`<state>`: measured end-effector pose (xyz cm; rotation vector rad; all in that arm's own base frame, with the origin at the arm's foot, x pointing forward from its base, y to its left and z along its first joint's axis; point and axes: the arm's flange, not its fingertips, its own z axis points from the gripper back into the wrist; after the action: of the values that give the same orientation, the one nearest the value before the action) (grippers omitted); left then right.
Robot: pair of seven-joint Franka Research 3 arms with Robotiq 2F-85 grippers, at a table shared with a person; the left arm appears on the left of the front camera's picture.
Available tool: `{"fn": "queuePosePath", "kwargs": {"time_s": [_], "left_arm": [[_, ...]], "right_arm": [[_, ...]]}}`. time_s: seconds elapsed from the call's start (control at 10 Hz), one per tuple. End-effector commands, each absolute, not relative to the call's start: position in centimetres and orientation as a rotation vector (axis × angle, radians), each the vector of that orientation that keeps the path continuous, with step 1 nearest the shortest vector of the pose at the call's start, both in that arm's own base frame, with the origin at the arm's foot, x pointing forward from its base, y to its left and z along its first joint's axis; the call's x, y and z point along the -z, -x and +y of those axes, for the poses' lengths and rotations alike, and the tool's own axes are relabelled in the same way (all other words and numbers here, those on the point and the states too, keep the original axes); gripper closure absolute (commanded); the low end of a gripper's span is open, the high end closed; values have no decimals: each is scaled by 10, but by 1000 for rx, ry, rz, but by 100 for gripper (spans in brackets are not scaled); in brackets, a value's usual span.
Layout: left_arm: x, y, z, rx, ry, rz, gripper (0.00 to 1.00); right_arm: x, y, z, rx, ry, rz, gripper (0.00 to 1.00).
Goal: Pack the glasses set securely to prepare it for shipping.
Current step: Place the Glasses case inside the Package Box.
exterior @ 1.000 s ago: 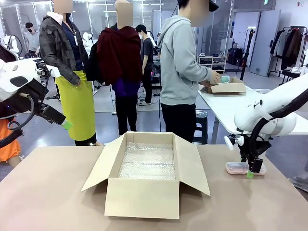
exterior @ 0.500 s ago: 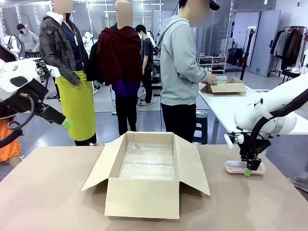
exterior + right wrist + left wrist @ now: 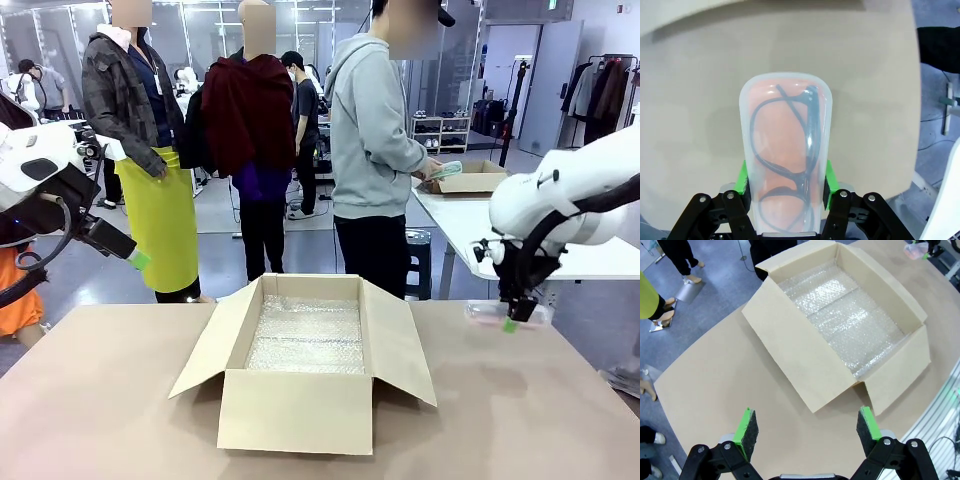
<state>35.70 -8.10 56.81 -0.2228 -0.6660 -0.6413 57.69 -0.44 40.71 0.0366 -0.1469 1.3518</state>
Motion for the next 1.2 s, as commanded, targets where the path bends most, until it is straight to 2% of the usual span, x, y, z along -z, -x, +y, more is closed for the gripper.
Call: {"fn": "queuePosePath", "kwargs": {"time_s": [0.0, 0.5, 1.1], "left_arm": [[-569, -357, -79, 644, 232, -670, 0], [-569, -357, -79, 644, 232, -670, 0], [-569, -357, -79, 644, 232, -670, 0]], "right_arm": [[-433, -572, 25, -1300, -26, -127, 69], [-498, -591, 172, -1276, 42, -200, 69], [-466, -637, 354, -1249, 111, -237, 69]]}}
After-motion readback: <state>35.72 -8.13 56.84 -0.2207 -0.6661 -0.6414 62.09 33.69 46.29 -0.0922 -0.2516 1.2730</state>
